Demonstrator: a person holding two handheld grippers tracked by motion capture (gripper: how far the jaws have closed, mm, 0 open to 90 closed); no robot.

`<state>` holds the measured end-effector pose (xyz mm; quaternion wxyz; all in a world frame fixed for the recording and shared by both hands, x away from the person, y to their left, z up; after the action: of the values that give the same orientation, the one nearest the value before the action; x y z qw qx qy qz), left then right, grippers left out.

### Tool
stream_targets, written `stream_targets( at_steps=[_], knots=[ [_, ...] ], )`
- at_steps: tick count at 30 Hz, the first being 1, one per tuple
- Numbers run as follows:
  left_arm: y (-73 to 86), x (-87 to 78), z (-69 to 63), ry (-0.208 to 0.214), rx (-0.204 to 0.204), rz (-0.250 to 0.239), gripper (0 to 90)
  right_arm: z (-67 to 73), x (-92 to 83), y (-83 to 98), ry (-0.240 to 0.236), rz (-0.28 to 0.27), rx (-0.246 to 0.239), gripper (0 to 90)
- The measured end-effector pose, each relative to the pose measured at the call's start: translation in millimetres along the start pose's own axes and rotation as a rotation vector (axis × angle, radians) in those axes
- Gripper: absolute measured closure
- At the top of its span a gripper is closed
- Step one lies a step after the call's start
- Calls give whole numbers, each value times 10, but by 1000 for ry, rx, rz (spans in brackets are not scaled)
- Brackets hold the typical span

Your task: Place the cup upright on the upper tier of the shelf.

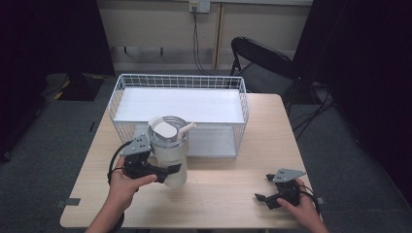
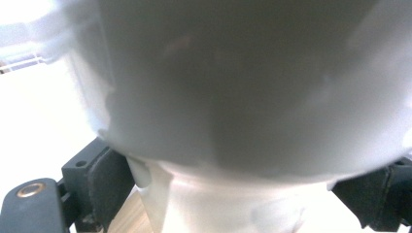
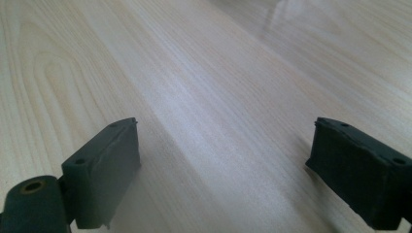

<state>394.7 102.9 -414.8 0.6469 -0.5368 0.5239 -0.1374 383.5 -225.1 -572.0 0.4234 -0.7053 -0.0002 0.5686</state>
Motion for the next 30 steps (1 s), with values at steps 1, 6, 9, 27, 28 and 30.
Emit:
stream_targets(
  at_steps=[1,6,9,27,28,30],
  knots=[
    [-12,-9,2,1,1,1,104,0,0,0,0,0,0,102],
    [-107,-79,36,-1,-14,-15,104,0,0,0,0,0,0,102],
    [-149,-117,55,-9,-13,-11,104,0,0,0,0,0,0,102],
    [-431,-276,91,-19,-21,-22,104,0,0,0,0,0,0,102],
    [-450,-282,90,-18,-20,-23,105,0,0,0,0,0,0,102],
    [-486,-297,93,-17,-23,-24,105,0,0,0,0,0,0,102]
  ],
)
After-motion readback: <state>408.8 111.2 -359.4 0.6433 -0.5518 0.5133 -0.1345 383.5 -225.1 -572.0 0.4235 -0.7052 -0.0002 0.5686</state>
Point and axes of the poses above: each handheld gripper's, and its own axes: x roughly forward along the jaws, y roughly out of its underside, z roughly to its left, the point moved 10 cm from there along x, roughly forward along the jaws, and after that the axes turned 10 degrees about z, right-handed, at the moved point
